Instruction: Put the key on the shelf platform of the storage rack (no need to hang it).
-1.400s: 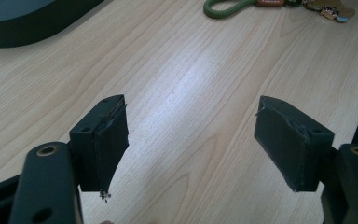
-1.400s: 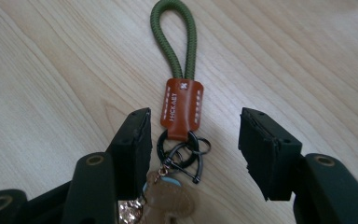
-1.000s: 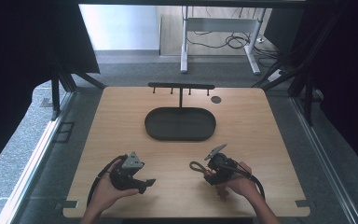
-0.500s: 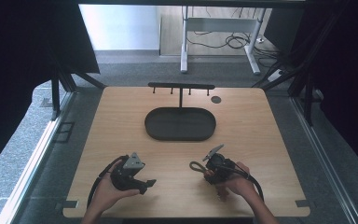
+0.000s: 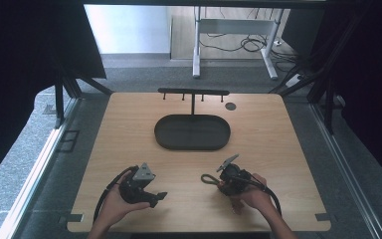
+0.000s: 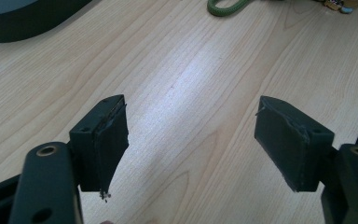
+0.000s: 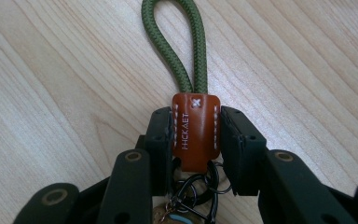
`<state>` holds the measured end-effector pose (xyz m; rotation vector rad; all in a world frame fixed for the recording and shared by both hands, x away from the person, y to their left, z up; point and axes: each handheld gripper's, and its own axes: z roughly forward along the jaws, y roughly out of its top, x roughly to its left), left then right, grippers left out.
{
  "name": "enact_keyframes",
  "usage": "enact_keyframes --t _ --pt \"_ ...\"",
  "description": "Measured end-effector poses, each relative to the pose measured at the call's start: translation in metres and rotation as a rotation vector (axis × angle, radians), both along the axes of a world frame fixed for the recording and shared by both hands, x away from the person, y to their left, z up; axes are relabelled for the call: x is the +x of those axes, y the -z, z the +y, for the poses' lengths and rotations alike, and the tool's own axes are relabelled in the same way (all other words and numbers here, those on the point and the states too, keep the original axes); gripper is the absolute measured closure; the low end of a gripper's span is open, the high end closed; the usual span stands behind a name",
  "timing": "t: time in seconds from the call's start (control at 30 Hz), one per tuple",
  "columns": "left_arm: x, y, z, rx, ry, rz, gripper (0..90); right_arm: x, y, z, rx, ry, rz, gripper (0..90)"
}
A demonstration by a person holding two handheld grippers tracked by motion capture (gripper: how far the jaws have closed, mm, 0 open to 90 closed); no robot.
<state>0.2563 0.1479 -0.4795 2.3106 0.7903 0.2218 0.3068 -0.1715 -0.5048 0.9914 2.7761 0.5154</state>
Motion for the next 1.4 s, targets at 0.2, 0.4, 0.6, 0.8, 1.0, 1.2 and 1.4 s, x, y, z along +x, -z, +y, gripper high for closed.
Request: enact_keyframes --t 0.2,0.4,0.6,0.8,1.0,1.2,1.4 --pt "0.0 0.001 0.0 0.001 -0.001 0.001 26.4 0.0 -0.003 -0.001 0.006 -0.004 -0.002 66.4" --pt "0.0 0.0 -0.001 0.003 0.0 0.0 26.4 -0.001 -0.012 -0.003 0.023 -0.008 -0.009 66.6" --pt "0.0 0.001 -0.001 0.004 0.002 0.001 26.4 -0.004 -0.026 -0.005 0.03 -0.014 -0.031 66.6" --pt "-0.001 0.001 -0.003 0.005 0.008 0.001 26.4 -0.005 -0.038 -0.01 0.031 -0.003 -0.047 66.6" --pt "0.0 0.001 -0.003 0.006 0.007 0.0 26.4 -0.003 -0.05 -0.012 0.025 -0.008 -0.063 66.7" --pt "0.0 0.001 -0.003 0.007 0.009 0.0 26.4 -0.003 -0.067 -0.013 0.013 -0.011 -0.088 66.7" --pt "-0.001 0.001 -0.004 0.007 0.012 0.0 26.4 -0.001 -0.082 -0.014 0.008 -0.011 -0.11 66.7"
